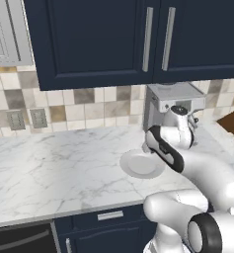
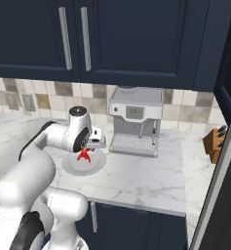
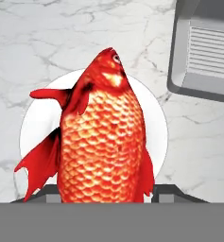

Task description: Place the fish on the rack of the oven, and slide the rack back inside. Close the oven door.

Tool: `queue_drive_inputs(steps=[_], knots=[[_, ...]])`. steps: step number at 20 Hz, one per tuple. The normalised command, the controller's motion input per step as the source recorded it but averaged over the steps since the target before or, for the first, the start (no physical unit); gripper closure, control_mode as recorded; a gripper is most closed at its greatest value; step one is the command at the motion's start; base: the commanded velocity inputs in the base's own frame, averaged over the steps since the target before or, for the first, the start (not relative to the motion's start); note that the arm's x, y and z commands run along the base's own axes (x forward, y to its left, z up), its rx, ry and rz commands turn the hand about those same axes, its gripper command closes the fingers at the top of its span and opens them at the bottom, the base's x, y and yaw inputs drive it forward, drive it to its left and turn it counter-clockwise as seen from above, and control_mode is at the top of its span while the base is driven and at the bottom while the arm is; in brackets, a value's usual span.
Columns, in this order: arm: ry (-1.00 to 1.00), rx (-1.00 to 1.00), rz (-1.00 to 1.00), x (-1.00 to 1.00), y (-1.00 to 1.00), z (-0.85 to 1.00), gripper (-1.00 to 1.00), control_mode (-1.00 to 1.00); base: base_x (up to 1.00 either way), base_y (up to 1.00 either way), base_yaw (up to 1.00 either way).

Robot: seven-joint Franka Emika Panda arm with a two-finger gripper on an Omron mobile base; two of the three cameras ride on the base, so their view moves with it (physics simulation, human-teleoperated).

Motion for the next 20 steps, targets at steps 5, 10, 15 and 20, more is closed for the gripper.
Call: queue_drive_inputs(steps=[5,10,15,20], knots=[[-0.01,0.0,0.06,-0.46,0.0,0.63,1.0,-1.0,0.0,0.0,0.0],[0.0,0.0,0.08,-0.29,0.0,0.19,1.0,-1.0,0.0,0.0,0.0],[0.0,0.0,0.17,-0.47,0.1,-0.06,1.0,-1.0,0.0,0.0,0.0],[0.14,0.0,0.21,-0.23,0.36,0.0,1.0,-1.0,0.0,0.0,0.0]])
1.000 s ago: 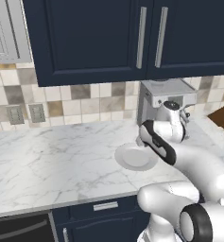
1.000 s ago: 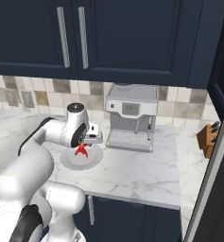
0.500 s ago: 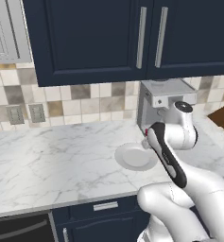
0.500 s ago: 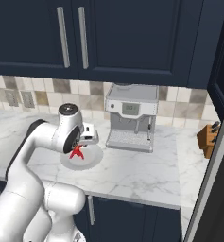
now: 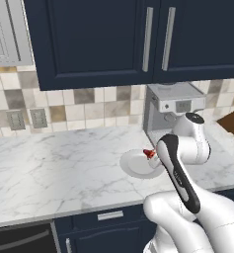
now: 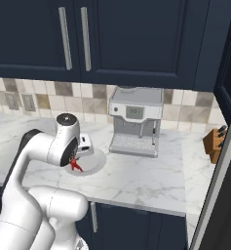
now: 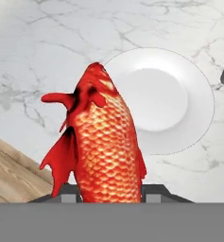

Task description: Place the fish on the rack of the oven, and slide the rack back inside. Close the oven door.

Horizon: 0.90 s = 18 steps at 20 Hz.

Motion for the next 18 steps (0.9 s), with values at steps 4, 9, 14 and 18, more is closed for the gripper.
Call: queue_drive_inputs(steps=[4,9,14,18], knots=[[0.04,0.0,0.06,-0.13,0.09,0.0,1.0,-1.0,0.0,0.0,0.0],[0.0,0.0,0.0,0.0,-0.12,0.0,1.0,-1.0,0.0,0.0,0.0],[0.03,0.0,0.0,0.0,-0.03,0.0,1.0,-1.0,0.0,0.0,0.0],[0.02,0.0,0.0,0.0,0.0,0.0,1.0,1.0,-0.05,0.09,0.15]])
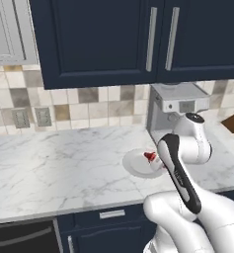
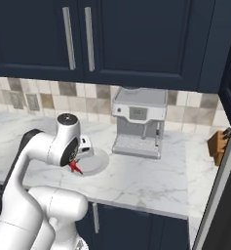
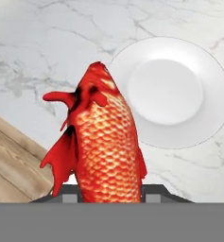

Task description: Place the fish on the rack of the oven, and slide the rack back inside. Close the oven door.

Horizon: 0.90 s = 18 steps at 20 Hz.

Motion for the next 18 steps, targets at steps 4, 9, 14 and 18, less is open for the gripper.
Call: queue_drive_inputs(steps=[4,9,14,18], knots=[[0.0,0.0,0.0,0.0,0.0,0.0,1.0,1.0,-0.18,0.56,0.44],[0.0,0.0,0.0,0.0,0.0,0.0,1.0,1.0,-0.04,0.87,0.61],[0.0,0.0,0.0,0.0,0.0,0.0,1.0,1.0,-0.07,1.0,0.72],[0.0,0.0,0.0,0.0,0.0,0.0,1.0,1.0,-0.28,1.0,0.69]])
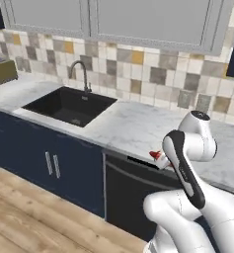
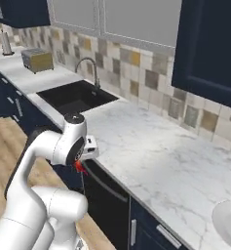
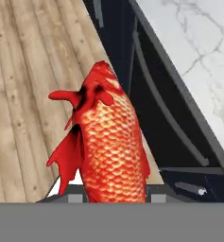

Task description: Place the fish on the rack of the oven, and slide the rack back inside. Close the oven door.

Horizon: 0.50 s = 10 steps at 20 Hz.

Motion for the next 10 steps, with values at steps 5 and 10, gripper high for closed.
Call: queue_drive_inputs(steps=[5,10], knots=[[0.0,0.0,0.0,0.0,0.0,0.0,1.0,1.0,-0.3,0.91,0.57],[0.0,0.0,0.0,0.0,0.0,0.0,1.0,1.0,-0.59,0.57,0.5]])
